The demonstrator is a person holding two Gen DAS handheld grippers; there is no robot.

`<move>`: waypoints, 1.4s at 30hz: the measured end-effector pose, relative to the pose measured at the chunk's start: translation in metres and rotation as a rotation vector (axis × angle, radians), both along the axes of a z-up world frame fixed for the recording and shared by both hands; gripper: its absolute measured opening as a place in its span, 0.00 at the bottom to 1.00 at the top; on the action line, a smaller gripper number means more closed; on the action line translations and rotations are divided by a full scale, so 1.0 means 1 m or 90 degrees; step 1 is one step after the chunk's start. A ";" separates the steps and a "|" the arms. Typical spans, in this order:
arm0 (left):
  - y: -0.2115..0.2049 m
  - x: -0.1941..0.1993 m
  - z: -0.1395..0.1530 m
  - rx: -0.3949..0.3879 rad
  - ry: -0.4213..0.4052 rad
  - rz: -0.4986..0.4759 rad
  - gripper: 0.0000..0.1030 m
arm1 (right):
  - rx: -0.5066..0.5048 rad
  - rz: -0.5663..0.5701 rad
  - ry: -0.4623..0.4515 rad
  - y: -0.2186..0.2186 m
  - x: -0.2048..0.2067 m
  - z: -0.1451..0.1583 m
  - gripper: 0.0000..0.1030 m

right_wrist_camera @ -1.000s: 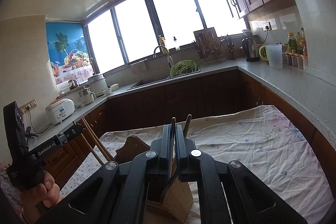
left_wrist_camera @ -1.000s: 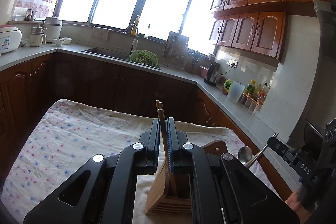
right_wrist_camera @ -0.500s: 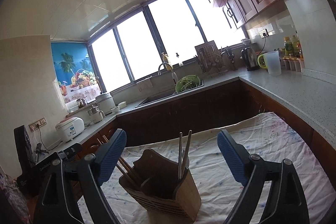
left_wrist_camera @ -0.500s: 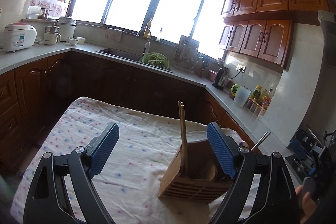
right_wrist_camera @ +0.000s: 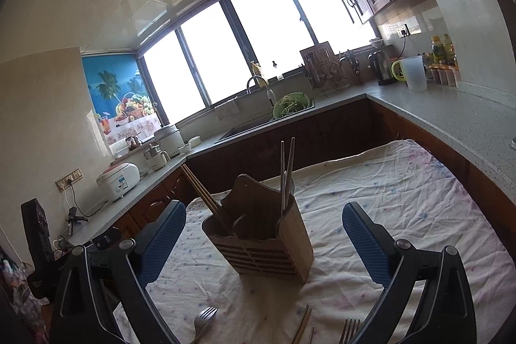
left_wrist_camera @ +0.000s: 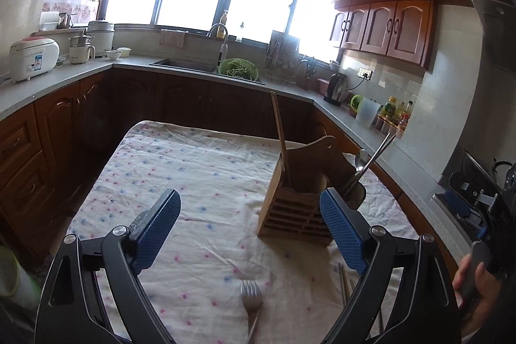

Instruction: Organize utensils

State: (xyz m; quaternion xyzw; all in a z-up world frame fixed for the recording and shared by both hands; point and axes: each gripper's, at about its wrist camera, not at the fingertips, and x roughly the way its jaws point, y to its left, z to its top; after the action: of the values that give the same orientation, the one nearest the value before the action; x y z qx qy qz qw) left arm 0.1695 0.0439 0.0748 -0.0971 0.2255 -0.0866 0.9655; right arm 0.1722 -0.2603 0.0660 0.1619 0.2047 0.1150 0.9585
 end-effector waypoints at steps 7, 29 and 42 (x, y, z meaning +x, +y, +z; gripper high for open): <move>0.001 -0.035 -0.022 0.016 0.033 -0.016 0.88 | 0.002 -0.006 0.028 -0.008 -0.033 -0.012 0.96; -0.008 -0.075 -0.083 0.103 0.125 -0.072 0.86 | -0.028 0.003 0.124 -0.002 -0.084 -0.067 0.79; -0.044 -0.039 -0.148 0.190 0.296 -0.162 0.19 | -0.028 0.012 0.175 0.002 -0.078 -0.085 0.59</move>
State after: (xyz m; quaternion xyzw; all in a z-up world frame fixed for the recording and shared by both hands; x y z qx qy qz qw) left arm 0.1305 -0.0005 -0.0729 0.0574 0.4611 -0.1481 0.8730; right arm 0.0943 -0.2582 -0.0188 0.1527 0.3379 0.0964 0.9237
